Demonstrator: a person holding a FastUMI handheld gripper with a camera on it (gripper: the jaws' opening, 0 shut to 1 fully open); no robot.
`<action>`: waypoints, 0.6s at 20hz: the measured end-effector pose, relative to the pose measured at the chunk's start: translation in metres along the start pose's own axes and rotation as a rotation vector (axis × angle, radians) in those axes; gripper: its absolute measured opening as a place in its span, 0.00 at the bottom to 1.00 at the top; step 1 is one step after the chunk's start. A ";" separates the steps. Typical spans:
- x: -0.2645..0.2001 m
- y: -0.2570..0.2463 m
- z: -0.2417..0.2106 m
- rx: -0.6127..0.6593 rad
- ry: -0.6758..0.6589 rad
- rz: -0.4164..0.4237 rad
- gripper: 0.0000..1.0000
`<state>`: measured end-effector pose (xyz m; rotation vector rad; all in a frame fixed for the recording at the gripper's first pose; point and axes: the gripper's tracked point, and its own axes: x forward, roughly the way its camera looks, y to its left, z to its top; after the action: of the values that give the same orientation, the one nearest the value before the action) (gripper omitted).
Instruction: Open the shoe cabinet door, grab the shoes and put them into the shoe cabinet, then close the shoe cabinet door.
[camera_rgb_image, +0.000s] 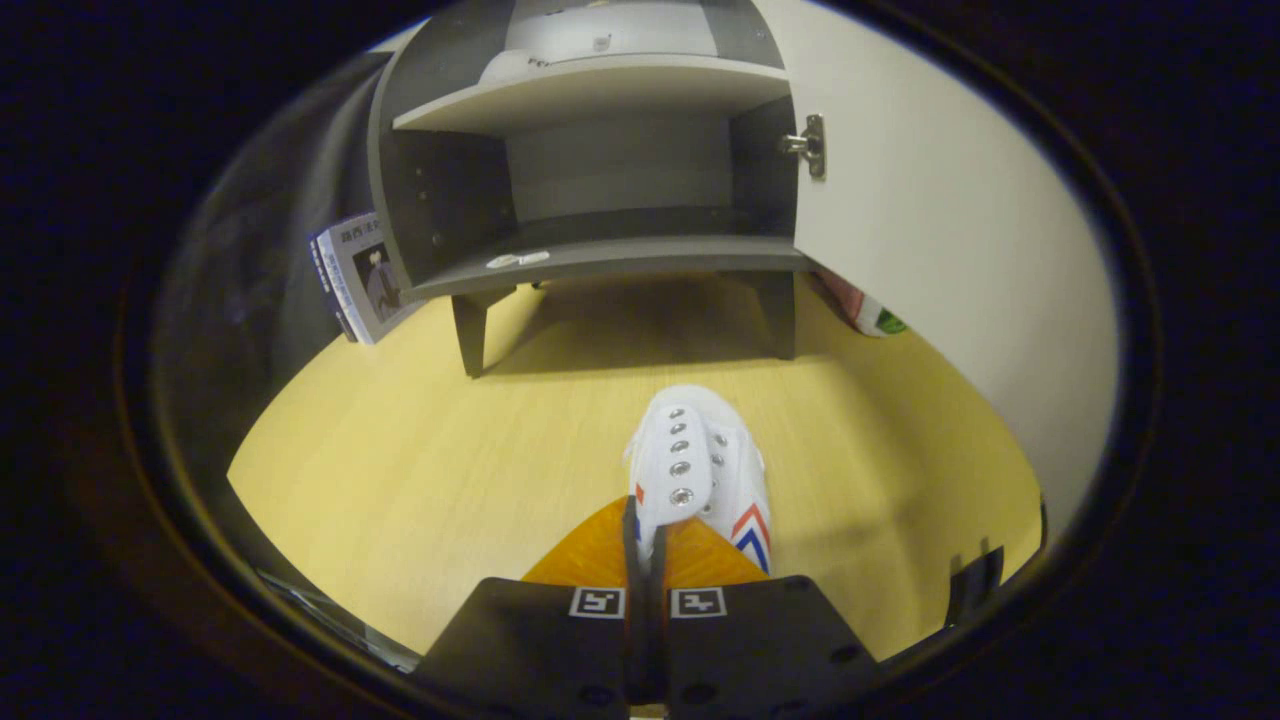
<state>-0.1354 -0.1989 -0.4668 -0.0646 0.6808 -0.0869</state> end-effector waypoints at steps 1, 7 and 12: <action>-0.003 0.001 0.007 0.014 -0.006 0.000 0.02; -0.041 0.016 0.072 0.035 -0.102 -0.003 0.02; -0.086 0.030 0.150 0.030 -0.236 -0.019 0.02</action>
<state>-0.1055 -0.1553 -0.2998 -0.0512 0.4429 -0.1058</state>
